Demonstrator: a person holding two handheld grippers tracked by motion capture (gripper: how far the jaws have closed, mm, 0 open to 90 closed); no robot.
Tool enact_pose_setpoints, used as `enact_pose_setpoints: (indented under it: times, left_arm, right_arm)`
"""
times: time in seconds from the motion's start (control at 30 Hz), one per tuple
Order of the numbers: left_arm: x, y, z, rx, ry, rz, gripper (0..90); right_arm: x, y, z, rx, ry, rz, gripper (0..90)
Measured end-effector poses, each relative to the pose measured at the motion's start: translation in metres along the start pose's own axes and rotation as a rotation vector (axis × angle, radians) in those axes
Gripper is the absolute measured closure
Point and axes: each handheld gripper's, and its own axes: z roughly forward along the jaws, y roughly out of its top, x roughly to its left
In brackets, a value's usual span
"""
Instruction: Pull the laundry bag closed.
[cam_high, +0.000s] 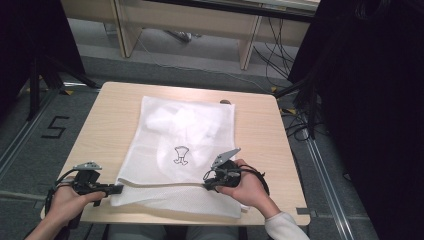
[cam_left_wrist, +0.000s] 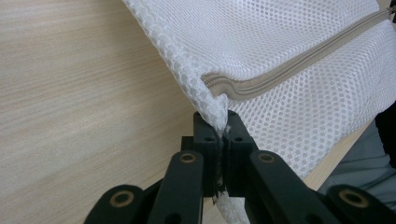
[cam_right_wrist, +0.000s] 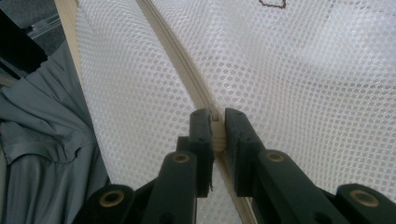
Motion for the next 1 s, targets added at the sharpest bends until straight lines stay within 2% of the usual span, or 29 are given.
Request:
enact_pose_setpoints:
  times: [0.07,0.1,0.37,0.4,0.47,0.63,0.7,0.77,0.83,0.87,0.9,0.93,1.0]
  left_arm:
    - [0.0,0.0,0.0,0.0,0.001,0.0,85.8]
    - [0.0,0.0,0.0,0.008,0.002,0.001,85.8]
    - [0.0,0.0,-0.001,0.011,0.002,0.0,85.8]
    - [0.0,0.0,0.0,-0.002,0.001,-0.001,85.8]
    - [0.0,0.001,-0.001,0.015,0.002,0.003,85.8]
    - [0.001,0.001,-0.001,0.017,-0.003,0.004,85.8]
    - [0.001,0.001,-0.001,0.016,0.0,0.003,85.8]
    - [0.001,0.001,-0.002,0.017,-0.001,0.004,85.8]
    - [0.001,0.001,-0.002,0.017,-0.003,0.003,85.8]
    - [0.001,0.001,-0.002,0.018,-0.005,0.003,85.8]
    - [0.0,0.001,-0.001,0.018,-0.002,0.002,85.8]
    - [0.0,0.0,0.001,0.002,0.002,-0.002,85.8]
    - [0.0,0.001,-0.001,0.011,-0.003,-0.002,85.8]
  right_arm:
    - [0.0,0.0,0.0,0.0,0.002,0.002,82.5]
    - [-0.001,-0.001,0.0,0.001,0.006,-0.013,82.5]
    - [-0.003,-0.004,-0.004,0.003,-0.002,0.002,82.5]
    - [-0.003,-0.005,-0.004,-0.001,0.003,0.002,82.5]
    - [-0.004,-0.006,-0.004,-0.003,-0.002,0.002,82.5]
    - [-0.005,-0.008,-0.005,-0.008,0.003,0.006,82.5]
    - [-0.005,-0.009,-0.007,-0.004,-0.01,0.005,82.5]
    - [-0.006,-0.011,-0.008,-0.005,0.001,0.009,82.5]
    - [-0.007,-0.013,-0.009,-0.004,-0.009,0.016,82.5]
    - [-0.008,-0.014,-0.009,-0.007,0.003,0.015,82.5]
    - [-0.007,-0.014,-0.009,-0.01,-0.006,0.022,82.5]
    - [-0.007,-0.014,-0.009,-0.012,-0.008,0.02,82.5]
    - [-0.007,-0.014,-0.01,-0.014,0.002,0.016,82.5]
